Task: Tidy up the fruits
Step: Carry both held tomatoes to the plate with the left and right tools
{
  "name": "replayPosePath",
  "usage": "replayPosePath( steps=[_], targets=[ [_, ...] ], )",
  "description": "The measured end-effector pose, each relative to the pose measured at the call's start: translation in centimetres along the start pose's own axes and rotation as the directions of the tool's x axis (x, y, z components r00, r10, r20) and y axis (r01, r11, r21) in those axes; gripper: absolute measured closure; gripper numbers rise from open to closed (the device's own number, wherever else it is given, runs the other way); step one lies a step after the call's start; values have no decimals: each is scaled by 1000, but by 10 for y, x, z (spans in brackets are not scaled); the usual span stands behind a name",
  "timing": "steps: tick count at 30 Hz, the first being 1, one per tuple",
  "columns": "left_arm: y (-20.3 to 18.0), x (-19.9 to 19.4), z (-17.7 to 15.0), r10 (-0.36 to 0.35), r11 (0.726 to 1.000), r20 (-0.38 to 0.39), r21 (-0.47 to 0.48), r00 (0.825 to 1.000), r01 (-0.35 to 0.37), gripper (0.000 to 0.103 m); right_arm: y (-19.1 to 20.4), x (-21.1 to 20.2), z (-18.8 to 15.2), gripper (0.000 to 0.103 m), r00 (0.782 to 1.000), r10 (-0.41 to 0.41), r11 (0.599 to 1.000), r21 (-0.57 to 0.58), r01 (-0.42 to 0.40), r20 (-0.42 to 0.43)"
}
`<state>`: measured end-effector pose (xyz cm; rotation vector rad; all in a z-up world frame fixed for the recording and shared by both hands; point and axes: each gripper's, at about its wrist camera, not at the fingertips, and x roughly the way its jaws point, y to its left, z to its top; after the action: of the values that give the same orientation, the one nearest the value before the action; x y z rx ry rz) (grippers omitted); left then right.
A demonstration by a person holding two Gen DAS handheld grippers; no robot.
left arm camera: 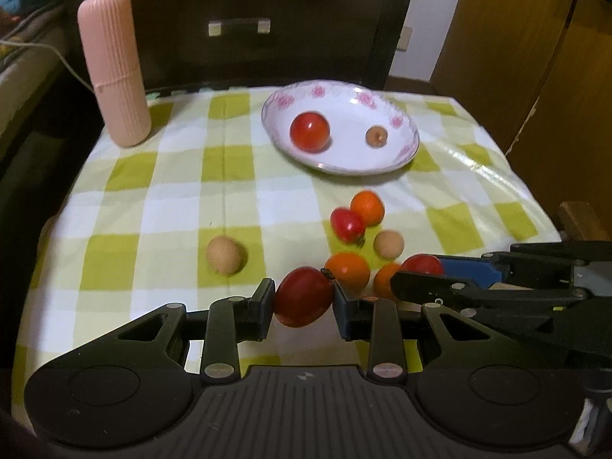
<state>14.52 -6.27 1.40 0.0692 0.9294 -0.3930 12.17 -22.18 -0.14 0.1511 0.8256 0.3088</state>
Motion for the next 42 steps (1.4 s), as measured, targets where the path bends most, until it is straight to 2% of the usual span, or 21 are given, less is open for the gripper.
replayPosePath(
  steps=[19,28,33,42],
  targets=[
    [-12,9,34,-12,1000,65,-10,998,13,64,-22,-8,28,77,996,-32,995,92,24,87],
    [-16,33,68,-32,999,91,-17,995,34,64,-47,1,54,77,988,-79,987,153,58,136],
    [-14,55,83,-48,998,72,-44,996,52,64,-63,17,67,77,987,-82,981,184,55,140],
    [-12,87,92,-25,997,31,-75,999,27,64,-84,47,82,77,990,-77,980,190,54,119]
  ],
)
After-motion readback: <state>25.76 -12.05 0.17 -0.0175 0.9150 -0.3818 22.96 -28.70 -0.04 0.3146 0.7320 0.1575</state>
